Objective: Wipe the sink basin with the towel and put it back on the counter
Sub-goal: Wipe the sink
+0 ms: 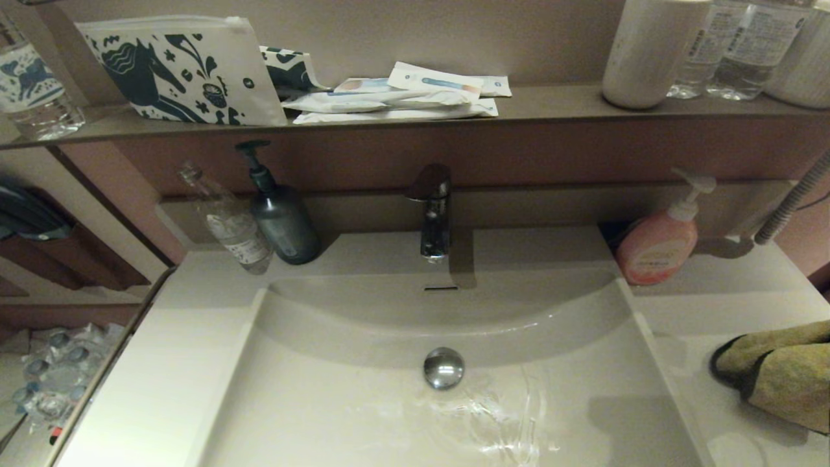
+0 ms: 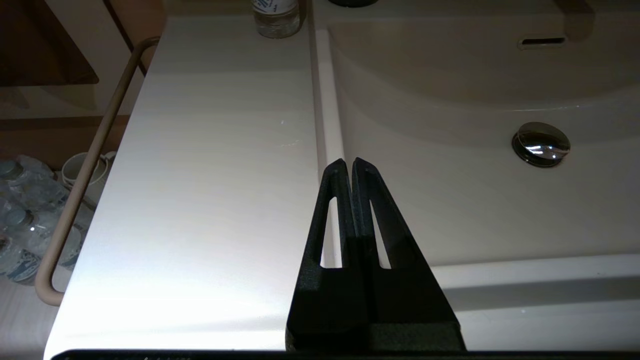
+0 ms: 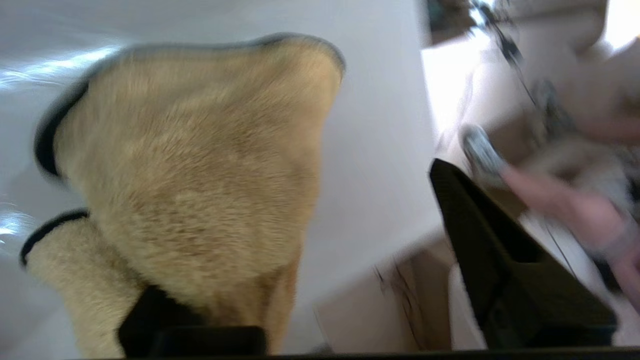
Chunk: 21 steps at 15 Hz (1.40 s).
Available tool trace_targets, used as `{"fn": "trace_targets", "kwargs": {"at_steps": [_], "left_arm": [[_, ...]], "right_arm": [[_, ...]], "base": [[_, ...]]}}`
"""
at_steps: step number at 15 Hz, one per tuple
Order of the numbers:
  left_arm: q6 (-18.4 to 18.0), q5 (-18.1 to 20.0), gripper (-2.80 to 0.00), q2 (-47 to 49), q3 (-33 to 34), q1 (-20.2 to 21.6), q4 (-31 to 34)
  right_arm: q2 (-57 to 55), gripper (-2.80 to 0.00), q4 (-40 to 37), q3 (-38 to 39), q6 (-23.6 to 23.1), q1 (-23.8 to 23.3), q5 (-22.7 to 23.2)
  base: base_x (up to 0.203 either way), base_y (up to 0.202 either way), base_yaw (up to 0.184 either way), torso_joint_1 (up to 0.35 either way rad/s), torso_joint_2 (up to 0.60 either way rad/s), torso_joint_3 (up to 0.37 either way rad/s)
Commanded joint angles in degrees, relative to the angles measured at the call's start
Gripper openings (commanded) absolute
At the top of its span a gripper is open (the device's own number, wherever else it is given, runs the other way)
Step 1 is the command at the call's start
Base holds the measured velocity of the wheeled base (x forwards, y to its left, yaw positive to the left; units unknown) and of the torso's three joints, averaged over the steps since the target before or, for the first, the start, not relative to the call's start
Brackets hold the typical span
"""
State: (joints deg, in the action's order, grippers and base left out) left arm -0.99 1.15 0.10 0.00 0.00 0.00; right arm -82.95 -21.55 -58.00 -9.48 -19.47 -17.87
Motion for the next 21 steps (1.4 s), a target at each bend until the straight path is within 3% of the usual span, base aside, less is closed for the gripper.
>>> {"fn": "trace_targets", "kwargs": {"at_steps": [1, 4, 7, 10, 11, 12, 18, 20, 21], "left_arm": [[0.02, 0.08, -2.8, 0.08, 0.0, 0.0, 0.0], [0.02, 0.0, -2.8, 0.08, 0.0, 0.0, 0.0], [0.02, 0.04, -2.8, 0.08, 0.0, 0.0, 0.0], [0.02, 0.0, -2.8, 0.08, 0.0, 0.0, 0.0], [0.02, 0.0, -2.8, 0.08, 0.0, 0.0, 0.0], [0.02, 0.02, -2.8, 0.08, 0.0, 0.0, 0.0], [0.02, 0.0, -2.8, 0.08, 0.0, 0.0, 0.0], [0.02, 0.0, -2.8, 0.08, 0.0, 0.0, 0.0], [0.02, 0.0, -2.8, 0.08, 0.0, 0.0, 0.0]], "right_arm": [[-0.24, 0.0, -0.82, -3.51, 1.17, -1.66, 0.69], [1.85, 0.0, 0.93, -3.69, 4.67, -2.33, 13.26], [-2.95, 0.0, -0.45, -4.05, 9.25, -5.88, 19.31], [-6.53, 0.0, -7.43, -9.18, 12.37, -8.88, 23.52], [-6.65, -1.32, -7.97, -9.41, 12.9, -9.42, 24.58], [-6.44, -2.8, -7.9, -9.41, 12.84, -9.45, 24.79], [3.26, -2.8, -8.2, -6.42, 12.71, -6.27, 31.45], [10.63, -2.8, -9.48, -3.39, 12.98, -0.54, 33.27], [13.89, -2.8, -10.8, -2.11, 13.61, 4.64, 33.63]], "base": [[0.0, 0.0, 0.0, 0.0, 0.0, 0.0], [0.0, 0.0, 0.0, 0.0, 0.0, 0.0], [0.0, 0.0, 0.0, 0.0, 0.0, 0.0], [0.0, 0.0, 0.0, 0.0, 0.0, 0.0], [0.0, 0.0, 0.0, 0.0, 0.0, 0.0], [0.0, 0.0, 0.0, 0.0, 0.0, 0.0], [0.0, 0.0, 0.0, 0.0, 0.0, 0.0], [0.0, 0.0, 0.0, 0.0, 0.0, 0.0], [0.0, 0.0, 0.0, 0.0, 0.0, 0.0]]}}
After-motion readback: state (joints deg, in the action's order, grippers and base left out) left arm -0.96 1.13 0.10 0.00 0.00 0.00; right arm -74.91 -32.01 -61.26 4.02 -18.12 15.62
